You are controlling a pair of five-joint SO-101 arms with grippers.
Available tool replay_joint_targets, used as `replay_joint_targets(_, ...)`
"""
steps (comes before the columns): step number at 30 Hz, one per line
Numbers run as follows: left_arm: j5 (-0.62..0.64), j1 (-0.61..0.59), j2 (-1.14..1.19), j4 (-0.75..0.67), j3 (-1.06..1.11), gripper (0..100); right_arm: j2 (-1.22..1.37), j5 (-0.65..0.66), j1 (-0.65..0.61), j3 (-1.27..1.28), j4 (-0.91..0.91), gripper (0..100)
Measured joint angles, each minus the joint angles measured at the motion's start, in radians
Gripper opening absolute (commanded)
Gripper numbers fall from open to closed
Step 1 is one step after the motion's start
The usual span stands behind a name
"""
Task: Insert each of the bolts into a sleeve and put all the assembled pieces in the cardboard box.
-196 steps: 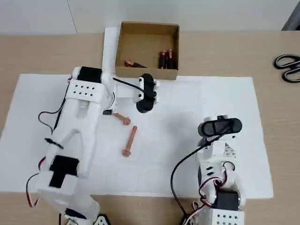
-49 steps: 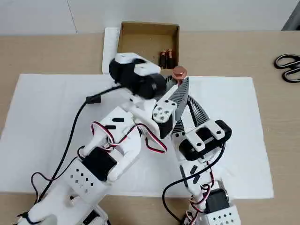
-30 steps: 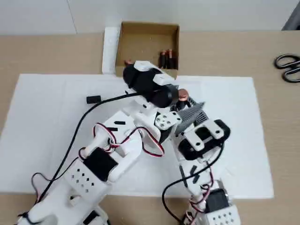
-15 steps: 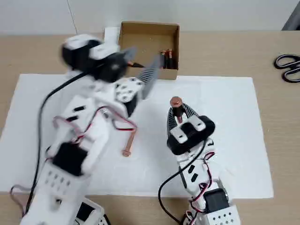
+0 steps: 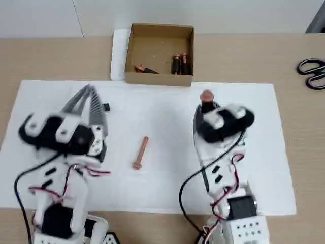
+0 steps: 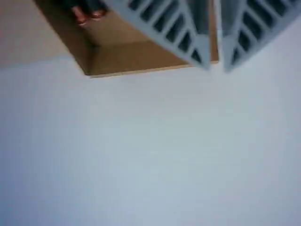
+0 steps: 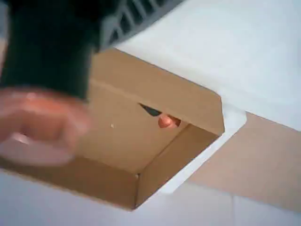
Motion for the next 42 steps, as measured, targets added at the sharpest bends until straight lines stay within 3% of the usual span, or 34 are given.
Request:
replay_joint_targets(4,-0.002,-0.075,-0.21,0.0,0.195,1,0.331,-0.014,0.0,-0.229,0.0,0.2)
replay_joint_targets(7,-0.003,-0.123,-0.222,0.0,0.27,1,0.591,-0.014,0.0,-0.411,-0.014,0.2)
replay_joint_targets(17,-0.003,-0.296,-0.241,0.0,0.279,1,1.384,-0.017,-0.011,-1.049,-0.106,0.3)
replay_joint_targets(27,-0.003,-0.318,-0.241,0.0,0.31,1,2.159,-0.023,-0.063,-1.775,-0.244,0.3)
replay_joint_targets(32,0.005,-0.307,-0.241,0.015,0.327,1,2.504,-0.1,-0.068,-2.206,-0.121,0.5)
replay_joint_targets(38,0.118,-0.235,-0.219,0.187,0.295,1,2.771,-0.114,-0.071,-2.659,0.087,0.7)
replay_joint_targets(42,0.138,-0.222,-0.114,0.201,0.21,1,2.796,-0.114,-0.071,-2.75,0.173,11.7)
